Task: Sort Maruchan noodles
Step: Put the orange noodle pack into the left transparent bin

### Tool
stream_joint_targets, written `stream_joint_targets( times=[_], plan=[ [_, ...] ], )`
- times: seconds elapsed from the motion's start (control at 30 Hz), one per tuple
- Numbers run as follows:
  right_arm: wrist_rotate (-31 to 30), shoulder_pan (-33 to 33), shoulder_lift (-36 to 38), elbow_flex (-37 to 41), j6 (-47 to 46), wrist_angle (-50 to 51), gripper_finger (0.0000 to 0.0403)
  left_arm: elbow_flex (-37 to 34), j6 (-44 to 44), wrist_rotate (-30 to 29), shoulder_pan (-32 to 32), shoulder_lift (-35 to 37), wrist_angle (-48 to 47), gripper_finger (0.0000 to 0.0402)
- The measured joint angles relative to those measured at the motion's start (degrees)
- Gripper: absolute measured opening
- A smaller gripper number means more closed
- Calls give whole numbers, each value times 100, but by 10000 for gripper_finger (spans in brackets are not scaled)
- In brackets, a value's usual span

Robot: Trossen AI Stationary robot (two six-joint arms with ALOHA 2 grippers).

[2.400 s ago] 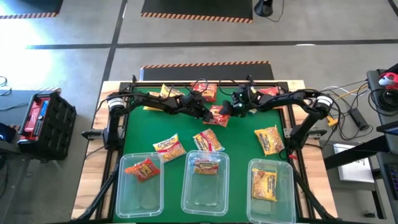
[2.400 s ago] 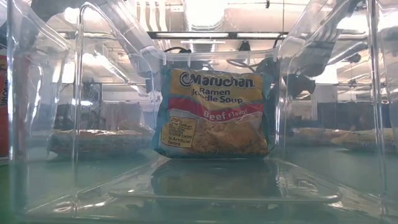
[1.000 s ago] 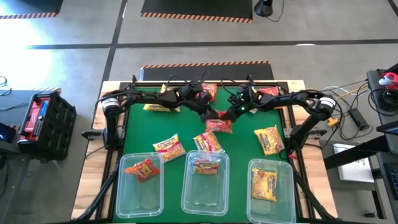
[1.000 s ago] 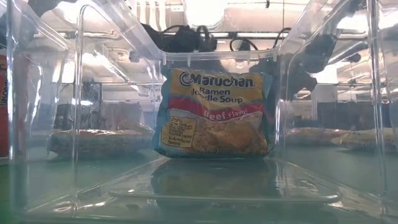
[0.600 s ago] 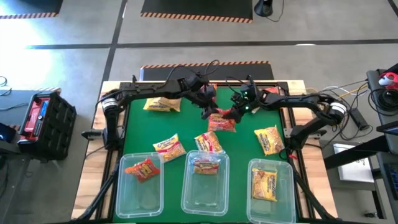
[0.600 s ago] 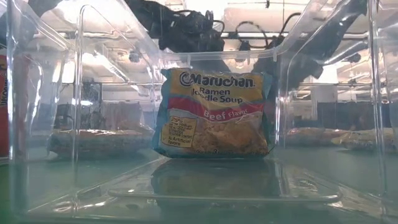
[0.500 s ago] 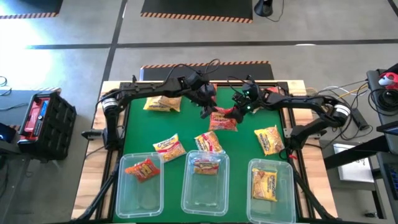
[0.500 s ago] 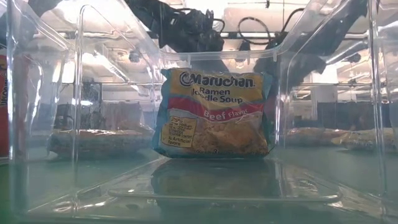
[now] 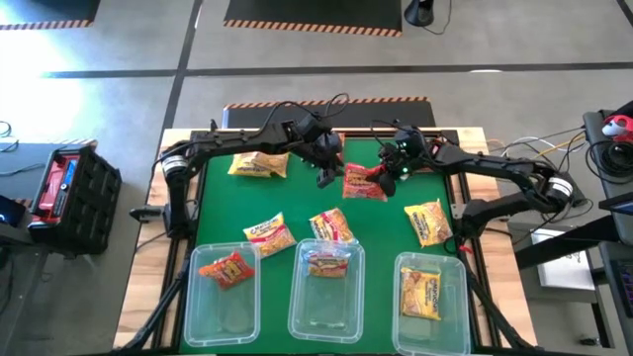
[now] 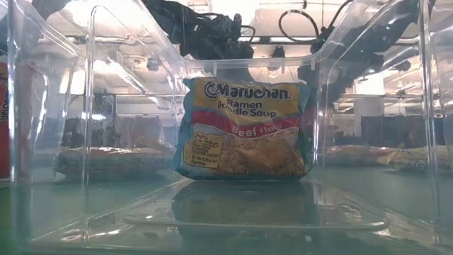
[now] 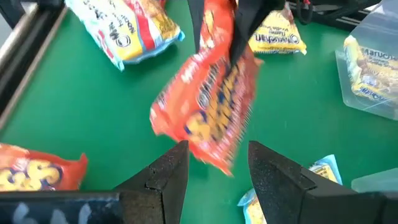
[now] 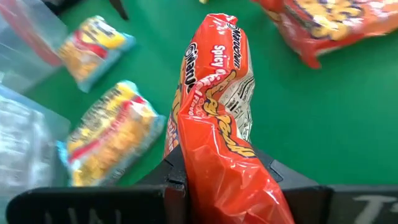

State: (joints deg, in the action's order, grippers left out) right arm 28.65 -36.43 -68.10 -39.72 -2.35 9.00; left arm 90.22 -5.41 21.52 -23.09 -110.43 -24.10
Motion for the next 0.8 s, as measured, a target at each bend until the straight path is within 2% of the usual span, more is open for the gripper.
stream_joint_targets(
  times=[0.23, 0.33, 0.47, 0.57, 0.67, 0.8],
  plan=[
    [-428, -111, 253, 0, 343, 476, 70, -2, 122, 17, -82, 7, 287, 149],
    [-513, -112, 328, 0, 311, 490, 70, -2, 492, 43, -261, 11, 239, 149],
    [-853, -111, 329, 0, 117, 500, 70, -2, 763, 737, -504, 11, -571, 149],
    [-940, -117, 326, 0, 85, 491, 70, -2, 791, 893, -615, 11, -1047, 149],
    [-927, -111, 326, -1, 85, 492, 70, -4, 503, 903, -631, 11, -1044, 149],
    [-918, -109, 318, -229, 141, 695, 70, -4, -55, 812, -588, 11, -379, 149]
  ],
)
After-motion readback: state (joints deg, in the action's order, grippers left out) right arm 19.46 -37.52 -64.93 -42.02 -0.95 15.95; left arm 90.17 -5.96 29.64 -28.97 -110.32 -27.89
